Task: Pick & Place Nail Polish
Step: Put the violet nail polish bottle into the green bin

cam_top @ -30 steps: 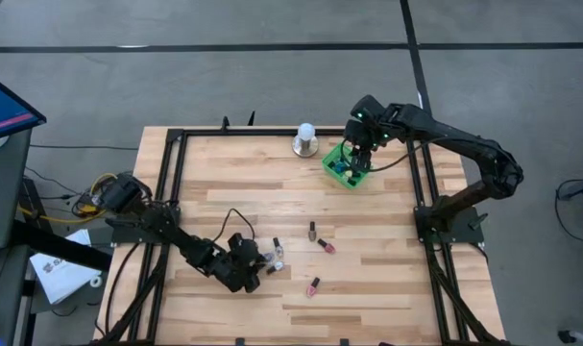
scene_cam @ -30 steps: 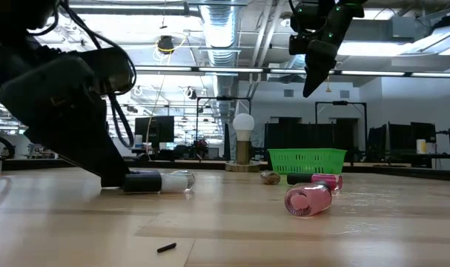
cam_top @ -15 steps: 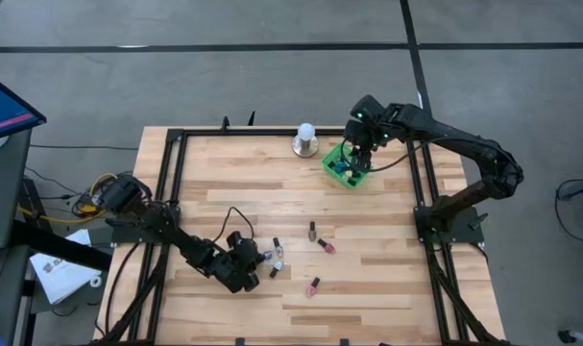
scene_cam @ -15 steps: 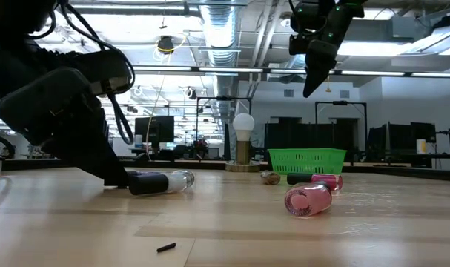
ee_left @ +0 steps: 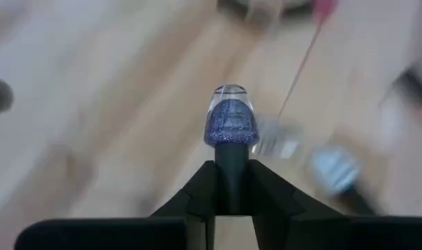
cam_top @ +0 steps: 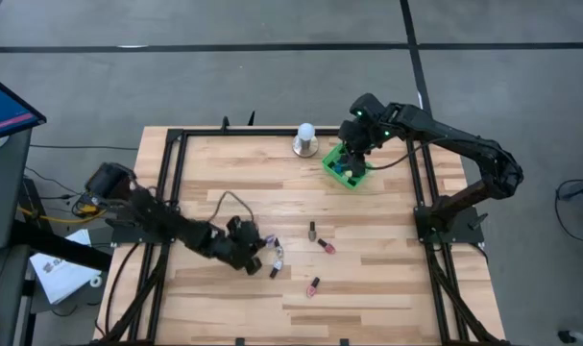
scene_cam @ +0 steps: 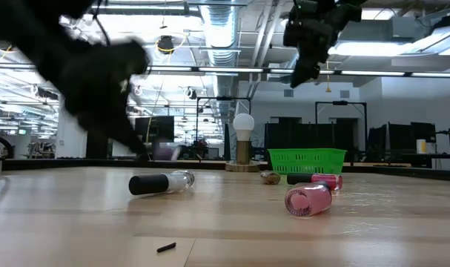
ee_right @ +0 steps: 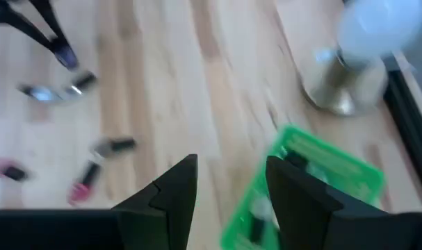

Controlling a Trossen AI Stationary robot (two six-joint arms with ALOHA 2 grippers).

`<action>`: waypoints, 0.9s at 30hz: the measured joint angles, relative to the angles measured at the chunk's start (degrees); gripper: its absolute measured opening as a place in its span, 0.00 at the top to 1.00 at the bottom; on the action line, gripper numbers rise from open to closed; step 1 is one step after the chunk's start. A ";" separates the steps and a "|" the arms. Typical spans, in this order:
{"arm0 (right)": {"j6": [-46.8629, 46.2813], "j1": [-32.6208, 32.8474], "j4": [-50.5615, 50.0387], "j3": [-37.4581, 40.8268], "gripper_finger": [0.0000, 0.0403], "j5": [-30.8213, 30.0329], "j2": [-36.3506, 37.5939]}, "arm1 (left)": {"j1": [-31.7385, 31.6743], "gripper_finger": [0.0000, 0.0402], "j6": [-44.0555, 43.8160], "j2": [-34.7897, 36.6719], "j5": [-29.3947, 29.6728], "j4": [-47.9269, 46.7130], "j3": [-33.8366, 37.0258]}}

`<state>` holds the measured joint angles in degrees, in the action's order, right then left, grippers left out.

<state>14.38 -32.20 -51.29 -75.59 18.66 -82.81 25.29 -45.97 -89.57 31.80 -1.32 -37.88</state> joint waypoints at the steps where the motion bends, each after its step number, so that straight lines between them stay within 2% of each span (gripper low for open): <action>1: -0.22 0.48 1.28 0.00 0.60 1.36 0.00 | -1.02 0.88 1.23 1.81 0.18 -0.02 -0.03; 7: 1.06 5.52 9.21 0.02 0.60 10.15 -0.02 | -9.13 0.88 5.11 14.73 -1.21 0.11 -0.09; 12: 5.43 12.06 16.50 0.02 0.59 10.43 -0.02 | -15.49 0.87 5.03 25.71 -8.16 0.96 -0.07; 16: 7.95 16.75 24.01 0.02 0.57 8.90 -0.02 | -19.60 0.87 3.77 32.35 -16.29 3.09 -0.07; 20: 11.08 20.23 32.04 0.02 0.55 6.67 -0.02 | -22.44 0.87 0.11 36.02 -24.82 8.34 -0.12; 24: 15.51 22.87 38.38 0.02 0.53 4.78 -0.02 | -23.58 0.87 -4.23 36.44 -32.59 15.09 -0.14; 27: 16.54 24.10 41.54 0.02 0.50 3.50 -0.02 | -23.73 0.87 -6.82 35.79 -36.08 16.83 -0.18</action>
<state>30.92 -8.10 -9.74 -75.57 22.15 -82.83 1.56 -52.79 -53.78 -4.28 15.51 -38.06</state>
